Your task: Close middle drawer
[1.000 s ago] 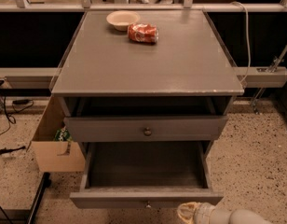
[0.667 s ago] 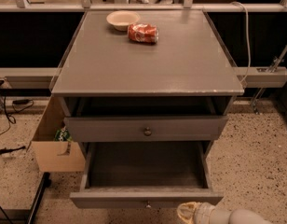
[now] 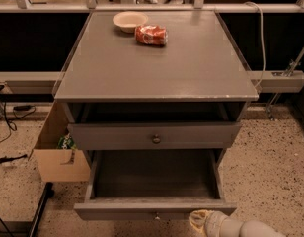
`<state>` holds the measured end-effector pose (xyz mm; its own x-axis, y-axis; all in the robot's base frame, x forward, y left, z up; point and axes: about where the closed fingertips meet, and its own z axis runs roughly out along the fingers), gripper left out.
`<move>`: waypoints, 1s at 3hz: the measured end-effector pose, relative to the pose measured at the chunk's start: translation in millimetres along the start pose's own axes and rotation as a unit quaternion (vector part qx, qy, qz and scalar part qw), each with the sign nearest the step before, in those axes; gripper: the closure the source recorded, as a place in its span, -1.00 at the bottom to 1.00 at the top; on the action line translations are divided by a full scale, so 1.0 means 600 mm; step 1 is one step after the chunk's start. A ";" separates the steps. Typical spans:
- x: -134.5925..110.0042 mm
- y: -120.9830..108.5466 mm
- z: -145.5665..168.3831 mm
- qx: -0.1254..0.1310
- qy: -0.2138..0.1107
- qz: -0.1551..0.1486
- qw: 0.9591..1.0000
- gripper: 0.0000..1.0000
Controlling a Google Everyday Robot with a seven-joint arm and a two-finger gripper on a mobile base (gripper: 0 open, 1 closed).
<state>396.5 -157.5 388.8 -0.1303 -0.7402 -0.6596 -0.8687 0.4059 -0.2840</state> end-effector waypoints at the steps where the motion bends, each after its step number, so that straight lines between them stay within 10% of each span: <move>1: 0.008 -0.011 0.010 0.001 0.003 -0.004 1.000 1.00; 3: 0.013 -0.044 0.039 0.003 0.004 -0.007 1.000 1.00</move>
Offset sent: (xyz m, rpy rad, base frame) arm 0.0316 -0.0107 -0.0145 -0.0242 -0.0024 0.0018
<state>429.8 -161.7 374.9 -0.1219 -0.7498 -0.6503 -0.8679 0.3984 -0.2967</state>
